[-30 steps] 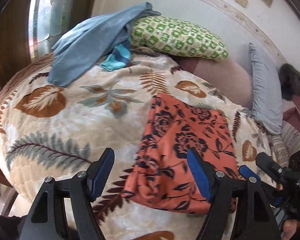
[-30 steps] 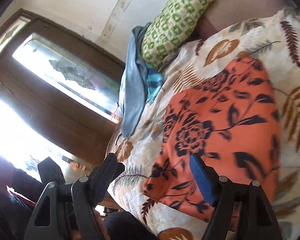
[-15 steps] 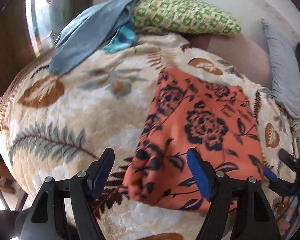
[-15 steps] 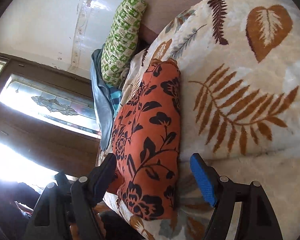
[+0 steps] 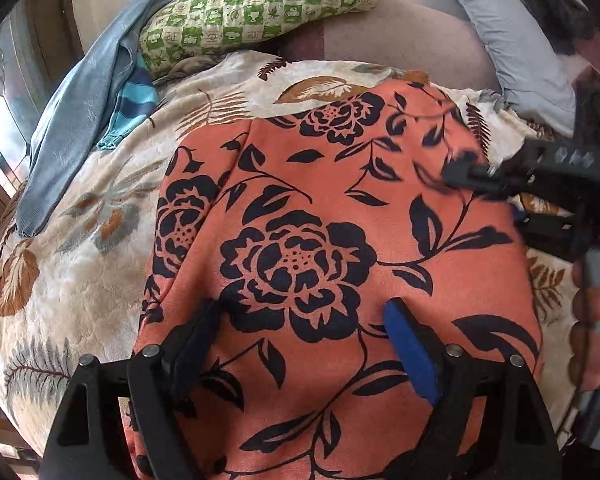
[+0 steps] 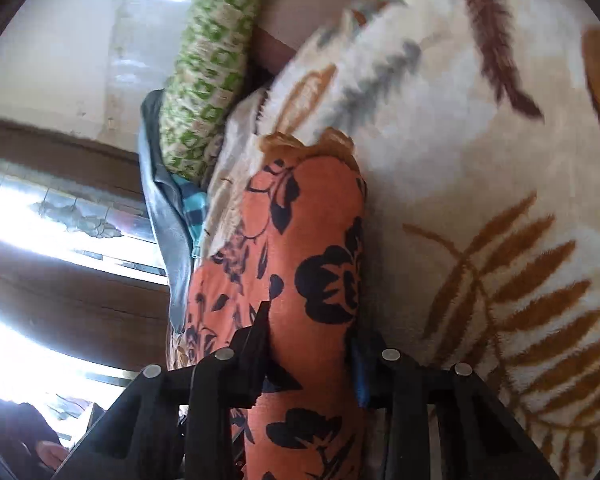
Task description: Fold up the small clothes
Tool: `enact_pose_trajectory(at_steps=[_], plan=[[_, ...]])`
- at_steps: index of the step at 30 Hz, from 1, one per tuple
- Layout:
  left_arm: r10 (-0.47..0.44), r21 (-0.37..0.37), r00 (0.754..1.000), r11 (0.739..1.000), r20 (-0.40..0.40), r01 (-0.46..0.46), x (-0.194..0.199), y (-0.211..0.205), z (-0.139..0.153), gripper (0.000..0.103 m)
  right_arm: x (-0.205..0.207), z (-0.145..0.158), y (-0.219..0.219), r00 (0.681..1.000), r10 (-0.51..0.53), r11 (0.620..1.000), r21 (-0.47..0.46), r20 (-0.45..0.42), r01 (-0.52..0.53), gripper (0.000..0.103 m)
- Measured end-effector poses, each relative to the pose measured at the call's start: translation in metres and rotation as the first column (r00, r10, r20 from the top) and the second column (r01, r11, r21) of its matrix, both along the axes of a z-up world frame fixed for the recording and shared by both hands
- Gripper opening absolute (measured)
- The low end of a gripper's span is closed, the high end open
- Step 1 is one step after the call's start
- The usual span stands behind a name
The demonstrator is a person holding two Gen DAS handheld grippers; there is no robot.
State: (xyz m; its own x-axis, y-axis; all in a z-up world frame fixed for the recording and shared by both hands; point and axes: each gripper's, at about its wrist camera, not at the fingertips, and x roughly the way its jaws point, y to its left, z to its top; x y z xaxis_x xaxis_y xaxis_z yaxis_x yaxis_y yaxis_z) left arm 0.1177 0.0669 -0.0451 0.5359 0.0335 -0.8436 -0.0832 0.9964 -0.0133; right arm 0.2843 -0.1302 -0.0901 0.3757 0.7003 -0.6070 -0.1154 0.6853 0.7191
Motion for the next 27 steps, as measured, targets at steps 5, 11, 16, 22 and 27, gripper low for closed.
enact_pose_trajectory(at_steps=[5,11,16,22,27], plan=[[0.033,-0.016,0.995,0.999,0.095,-0.031,-0.021,0.014,0.025,0.084,-0.008,-0.028,-0.031,0.984,-0.082,0.979,0.171,-0.159,0.11,0.081],[0.062,0.021,0.998,0.998,0.014,-0.062,-0.022,0.032,0.001,0.084,-0.072,-0.014,-0.04,0.988,0.028,0.978,0.211,-0.153,0.005,0.082],[0.078,-0.018,0.997,0.997,-0.018,-0.078,-0.025,0.04,0.003,0.092,-0.096,-0.03,-0.016,0.98,0.079,0.992,0.109,-0.182,-0.06,0.042],[0.085,0.002,0.996,0.996,0.035,-0.085,-0.035,0.056,0.023,0.092,-0.099,-0.041,-0.015,0.975,0.065,0.995,0.093,-0.211,-0.046,0.053],[0.191,-0.205,0.979,0.963,0.071,-0.173,-0.044,0.116,0.033,0.092,-0.095,0.007,-0.046,0.997,0.029,0.988,0.154,-0.073,-0.017,0.077]])
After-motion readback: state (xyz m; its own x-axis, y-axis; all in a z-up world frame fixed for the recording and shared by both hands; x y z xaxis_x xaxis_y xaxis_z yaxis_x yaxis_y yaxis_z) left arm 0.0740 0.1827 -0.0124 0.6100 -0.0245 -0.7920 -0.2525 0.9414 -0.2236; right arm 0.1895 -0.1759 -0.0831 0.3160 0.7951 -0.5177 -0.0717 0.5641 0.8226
